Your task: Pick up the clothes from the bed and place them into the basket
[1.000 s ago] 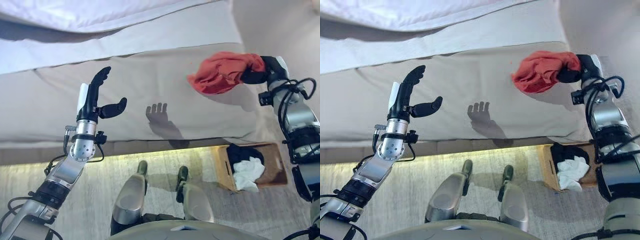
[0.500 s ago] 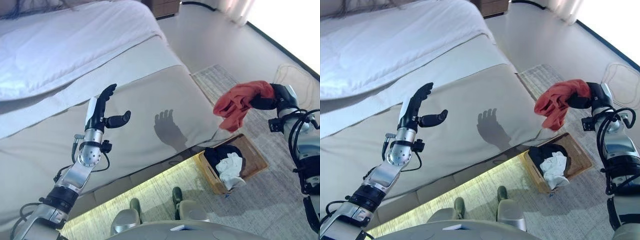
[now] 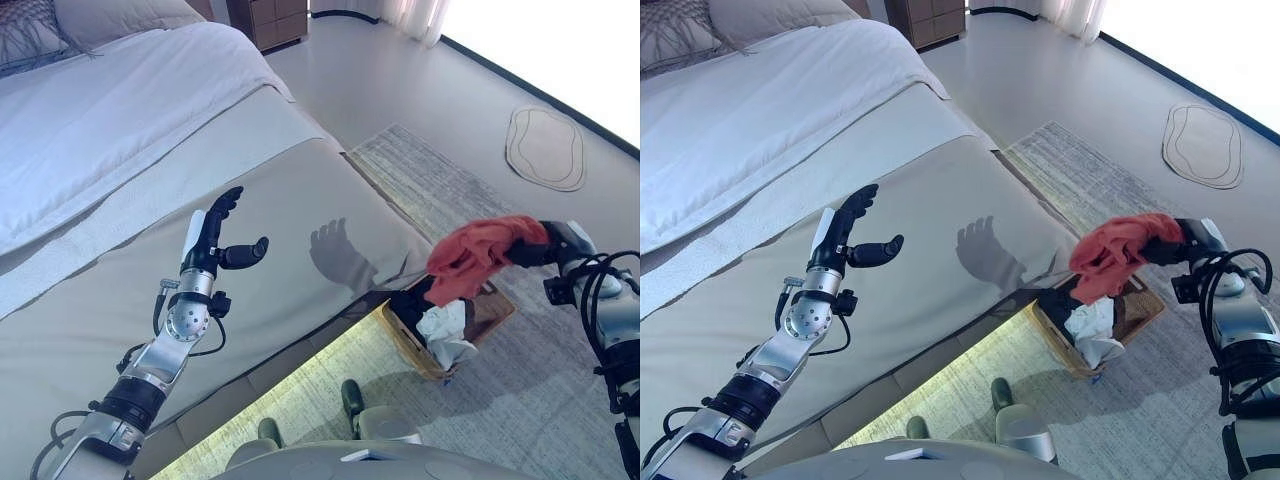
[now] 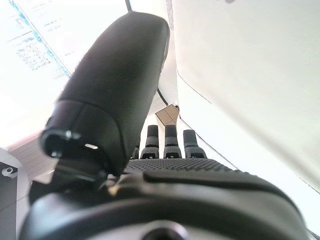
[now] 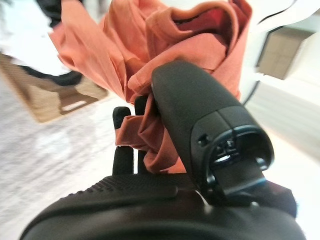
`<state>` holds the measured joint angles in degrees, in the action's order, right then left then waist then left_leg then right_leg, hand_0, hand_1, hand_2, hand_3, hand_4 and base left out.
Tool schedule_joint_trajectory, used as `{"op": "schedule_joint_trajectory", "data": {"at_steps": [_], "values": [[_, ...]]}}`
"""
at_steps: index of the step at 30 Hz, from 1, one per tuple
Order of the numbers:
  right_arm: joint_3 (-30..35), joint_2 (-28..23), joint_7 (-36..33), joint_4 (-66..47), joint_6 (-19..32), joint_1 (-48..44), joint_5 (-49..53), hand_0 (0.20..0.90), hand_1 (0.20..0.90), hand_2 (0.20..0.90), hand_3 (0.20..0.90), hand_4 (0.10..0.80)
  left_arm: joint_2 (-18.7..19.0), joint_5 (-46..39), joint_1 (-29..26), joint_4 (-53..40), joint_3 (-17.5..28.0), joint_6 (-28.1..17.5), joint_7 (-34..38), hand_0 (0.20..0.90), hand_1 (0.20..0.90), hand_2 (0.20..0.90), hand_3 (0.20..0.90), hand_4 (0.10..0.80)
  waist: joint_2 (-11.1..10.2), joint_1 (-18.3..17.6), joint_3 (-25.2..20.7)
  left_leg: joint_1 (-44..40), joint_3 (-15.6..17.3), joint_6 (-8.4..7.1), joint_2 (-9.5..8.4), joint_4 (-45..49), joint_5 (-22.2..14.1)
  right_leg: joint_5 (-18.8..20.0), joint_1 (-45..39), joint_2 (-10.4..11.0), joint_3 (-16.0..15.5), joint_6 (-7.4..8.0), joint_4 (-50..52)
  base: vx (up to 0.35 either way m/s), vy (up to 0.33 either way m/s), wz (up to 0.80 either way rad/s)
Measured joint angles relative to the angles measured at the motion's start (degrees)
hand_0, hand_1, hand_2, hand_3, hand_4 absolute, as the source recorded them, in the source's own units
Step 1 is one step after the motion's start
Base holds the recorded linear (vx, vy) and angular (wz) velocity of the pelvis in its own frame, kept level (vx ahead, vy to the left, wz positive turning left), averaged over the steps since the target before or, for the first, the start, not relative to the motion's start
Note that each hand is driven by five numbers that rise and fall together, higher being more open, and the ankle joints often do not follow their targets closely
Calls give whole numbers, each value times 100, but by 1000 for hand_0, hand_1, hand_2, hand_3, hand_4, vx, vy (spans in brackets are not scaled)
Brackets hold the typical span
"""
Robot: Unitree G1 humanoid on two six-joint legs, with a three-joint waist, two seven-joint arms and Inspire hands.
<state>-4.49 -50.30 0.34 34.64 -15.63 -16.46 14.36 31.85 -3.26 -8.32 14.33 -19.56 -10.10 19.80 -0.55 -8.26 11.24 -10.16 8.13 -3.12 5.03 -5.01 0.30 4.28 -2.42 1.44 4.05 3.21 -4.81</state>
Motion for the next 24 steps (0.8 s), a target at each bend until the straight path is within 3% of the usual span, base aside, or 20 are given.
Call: {"op": "schedule_joint_trajectory", "data": {"at_steps": [12, 13, 14, 17, 24], "values": [[-31, 170, -10, 471, -36, 1, -213, 300, 300, 300, 200, 100, -92, 0, -20, 1, -157, 9, -55, 900, 900, 900, 900, 800, 464, -10, -47, 115, -9, -14, -4, -1, 11, 7, 97, 13, -8, -8, -34, -10, -16, 1], [-30, 170, -11, 473, -35, -1, -222, 455, 455, 455, 381, 281, -109, -1, -21, 0, -167, 9, -53, 900, 900, 900, 900, 800, 520, -11, -48, 134, -18, -16, -8, -1, 13, 7, 112, 18, -15, -8, -34, -26, 44, 4], [-31, 170, -13, 473, -34, -2, -260, 900, 900, 900, 900, 800, -114, -3, -22, 1, -202, 9, -40, 900, 900, 900, 900, 800, 576, -10, -41, 148, -22, -18, -11, -1, 17, 7, 121, 22, -18, -8, -34, -21, 41, 4], [-32, 170, -19, 530, -34, -3, -398, 900, 900, 900, 900, 800, -173, -2, -21, 2, -275, 9, -37, 900, 900, 900, 900, 800, 689, -1, -42, 187, -23, -20, -15, -1, 19, 7, 163, 26, -21, -9, -34, -11, 33, 0], [-30, 170, -275, 603, -125, 0, -661, 900, 900, 900, 900, 800, -194, -4, -20, 2, -309, 9, 26, 900, 900, 900, 900, 800, 708, -21, -38, 210, 4, -56, -15, -1, 55, 10, 195, 25, -13, -12, -34, -2, 8, -1]]}}
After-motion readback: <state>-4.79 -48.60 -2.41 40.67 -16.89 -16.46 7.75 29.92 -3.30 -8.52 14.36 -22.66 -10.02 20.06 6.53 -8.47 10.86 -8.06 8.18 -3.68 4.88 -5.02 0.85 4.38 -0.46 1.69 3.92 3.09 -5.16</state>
